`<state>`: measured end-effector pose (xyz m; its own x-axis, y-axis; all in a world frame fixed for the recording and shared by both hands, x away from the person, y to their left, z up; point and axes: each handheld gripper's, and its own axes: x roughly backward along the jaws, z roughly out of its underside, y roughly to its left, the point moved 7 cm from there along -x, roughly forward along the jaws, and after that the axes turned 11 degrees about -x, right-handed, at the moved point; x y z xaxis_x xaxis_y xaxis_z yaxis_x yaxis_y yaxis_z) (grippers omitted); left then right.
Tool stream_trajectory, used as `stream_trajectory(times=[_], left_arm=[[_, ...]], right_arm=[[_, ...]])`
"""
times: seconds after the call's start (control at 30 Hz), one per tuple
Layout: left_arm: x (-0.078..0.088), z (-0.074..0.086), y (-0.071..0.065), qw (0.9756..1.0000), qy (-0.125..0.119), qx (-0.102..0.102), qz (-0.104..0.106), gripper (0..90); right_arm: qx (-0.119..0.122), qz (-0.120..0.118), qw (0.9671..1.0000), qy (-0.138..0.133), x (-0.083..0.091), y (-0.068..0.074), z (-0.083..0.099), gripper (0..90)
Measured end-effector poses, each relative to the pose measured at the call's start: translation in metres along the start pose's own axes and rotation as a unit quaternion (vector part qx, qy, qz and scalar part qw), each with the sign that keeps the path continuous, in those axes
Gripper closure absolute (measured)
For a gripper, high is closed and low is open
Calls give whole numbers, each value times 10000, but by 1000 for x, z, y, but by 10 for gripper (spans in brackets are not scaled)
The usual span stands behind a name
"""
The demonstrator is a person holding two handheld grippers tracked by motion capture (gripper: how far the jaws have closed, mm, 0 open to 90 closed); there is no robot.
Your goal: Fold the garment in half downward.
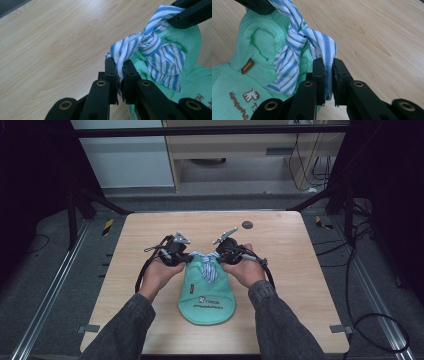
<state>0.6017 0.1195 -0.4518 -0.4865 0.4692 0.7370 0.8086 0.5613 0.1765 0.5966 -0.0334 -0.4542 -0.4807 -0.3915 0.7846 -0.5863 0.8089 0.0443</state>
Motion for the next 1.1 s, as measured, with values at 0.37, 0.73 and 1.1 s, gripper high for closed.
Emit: stream_trajectory(times=[0.37, 0.73, 1.1], left_arm=[[10, -15, 8, 9997, -172, -71, -150, 839], [7, 6, -17, 9993, -202, -298, -127, 833], [5, 13, -28, 9991, -240, -359, -39, 830]], right_arm=[[-1, 68, 9998, -207, 10, -6, -15, 811], [177, 86, 9993, -320, 10, 9, 13, 809], [248, 66, 9990, -363, 12, 16, 29, 805]])
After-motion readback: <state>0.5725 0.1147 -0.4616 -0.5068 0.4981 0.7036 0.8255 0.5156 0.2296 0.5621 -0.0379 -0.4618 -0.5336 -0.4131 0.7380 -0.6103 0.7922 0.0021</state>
